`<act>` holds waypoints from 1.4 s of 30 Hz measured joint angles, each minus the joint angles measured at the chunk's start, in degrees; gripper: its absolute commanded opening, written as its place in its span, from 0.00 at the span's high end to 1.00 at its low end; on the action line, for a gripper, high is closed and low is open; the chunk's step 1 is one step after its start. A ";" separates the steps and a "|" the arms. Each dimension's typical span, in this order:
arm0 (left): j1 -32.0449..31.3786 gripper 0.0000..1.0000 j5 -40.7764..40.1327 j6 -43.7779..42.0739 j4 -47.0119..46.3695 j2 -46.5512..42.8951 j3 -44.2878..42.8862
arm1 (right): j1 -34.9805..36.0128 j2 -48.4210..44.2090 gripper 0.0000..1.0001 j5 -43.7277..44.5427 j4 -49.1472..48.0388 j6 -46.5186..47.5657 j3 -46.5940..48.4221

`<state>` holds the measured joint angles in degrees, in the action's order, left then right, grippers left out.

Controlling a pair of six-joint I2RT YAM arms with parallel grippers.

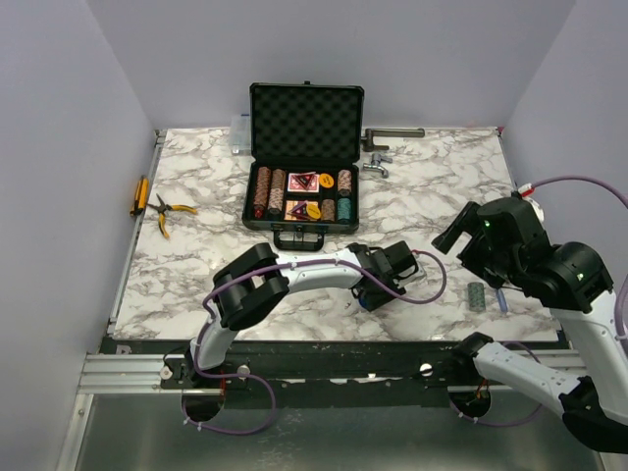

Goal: Pack up texas hold em set

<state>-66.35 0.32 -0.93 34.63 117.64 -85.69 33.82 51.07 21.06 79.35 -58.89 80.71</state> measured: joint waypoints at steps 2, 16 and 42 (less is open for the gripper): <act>0.00 0.61 -0.13 0.81 0.87 -0.11 0.00 | 0.00 0.63 0.00 -0.02 -0.28 0.04 0.02; 0.00 0.61 -1.57 4.04 7.19 -3.21 -0.39 | 0.00 2.69 0.00 -0.15 -0.44 2.03 4.76; 0.00 0.64 -3.65 12.37 19.87 -12.81 -6.27 | 0.00 7.89 0.00 -0.04 -6.14 8.70 14.69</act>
<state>-66.35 -3.33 11.44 54.50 104.84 -91.96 33.82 58.96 21.02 73.21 -50.19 95.39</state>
